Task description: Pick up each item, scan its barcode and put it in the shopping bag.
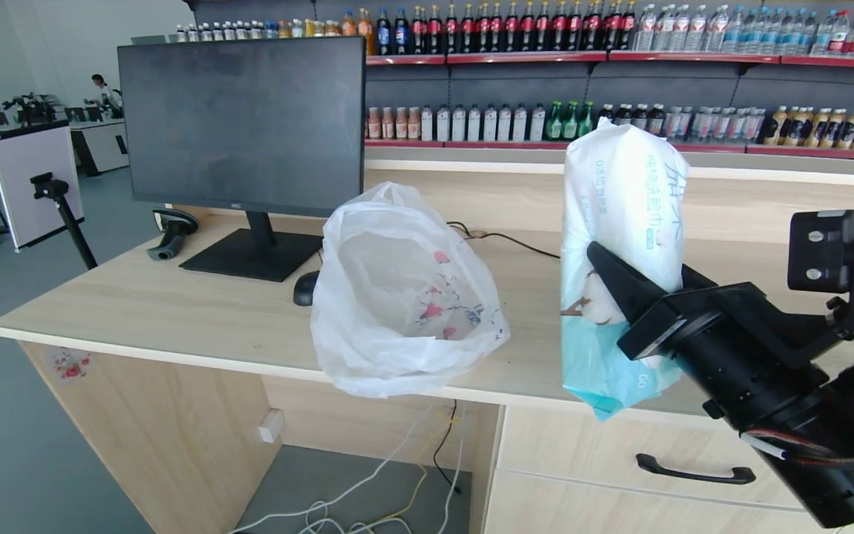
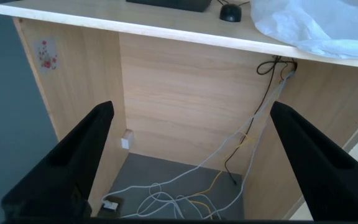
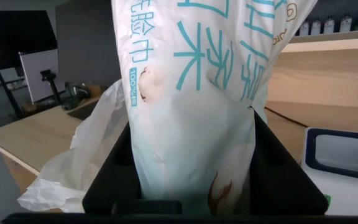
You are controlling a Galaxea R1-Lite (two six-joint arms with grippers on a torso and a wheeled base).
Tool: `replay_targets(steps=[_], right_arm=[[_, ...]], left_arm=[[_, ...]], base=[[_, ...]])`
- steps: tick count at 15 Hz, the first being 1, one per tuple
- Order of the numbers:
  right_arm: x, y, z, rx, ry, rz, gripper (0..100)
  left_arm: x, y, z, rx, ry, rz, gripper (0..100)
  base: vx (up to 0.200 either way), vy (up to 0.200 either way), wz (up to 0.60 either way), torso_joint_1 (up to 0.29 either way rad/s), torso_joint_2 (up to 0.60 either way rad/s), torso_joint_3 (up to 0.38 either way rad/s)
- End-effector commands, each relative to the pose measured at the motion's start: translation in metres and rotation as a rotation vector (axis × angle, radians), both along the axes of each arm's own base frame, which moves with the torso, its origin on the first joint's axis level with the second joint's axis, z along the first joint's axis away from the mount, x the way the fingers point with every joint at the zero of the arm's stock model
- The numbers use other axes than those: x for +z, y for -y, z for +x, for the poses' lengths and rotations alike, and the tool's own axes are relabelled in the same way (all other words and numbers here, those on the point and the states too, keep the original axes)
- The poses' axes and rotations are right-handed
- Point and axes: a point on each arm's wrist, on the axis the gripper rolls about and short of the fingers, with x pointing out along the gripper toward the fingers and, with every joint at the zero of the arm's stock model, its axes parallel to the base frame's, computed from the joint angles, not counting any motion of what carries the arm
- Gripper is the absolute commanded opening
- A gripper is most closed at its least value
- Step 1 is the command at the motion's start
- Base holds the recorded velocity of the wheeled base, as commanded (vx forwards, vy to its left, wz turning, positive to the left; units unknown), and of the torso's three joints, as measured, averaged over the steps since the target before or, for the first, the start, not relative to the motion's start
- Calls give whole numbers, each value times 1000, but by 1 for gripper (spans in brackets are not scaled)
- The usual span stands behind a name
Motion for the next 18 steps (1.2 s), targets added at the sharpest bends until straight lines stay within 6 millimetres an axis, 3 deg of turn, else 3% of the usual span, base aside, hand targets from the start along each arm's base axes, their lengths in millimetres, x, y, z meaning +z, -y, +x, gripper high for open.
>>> replay_targets(steps=[1, 5, 10, 13, 18], right_arm=[[-3, -4, 4, 0, -8, -7, 0], [-8, -6, 6, 1, -22, -20, 0], [-7, -6, 6, 1, -16, -15, 0], [-5, -7, 8, 1, -8, -8, 0], [18, -17, 21, -12, 80, 26, 0]], left_arm=[[0, 0, 0, 1, -1, 0, 100], [0, 0, 0, 1, -1, 1, 100], [0, 0, 0, 1, -1, 0, 100], [0, 0, 0, 1, -1, 0, 100], [0, 0, 0, 1, -1, 0, 100]], base=[[0, 200, 0, 7, 2, 2], [0, 0, 0, 0, 0, 0], [200, 0, 0, 1, 0, 2], [0, 0, 0, 0, 0, 0], [0, 0, 0, 0, 0, 0]])
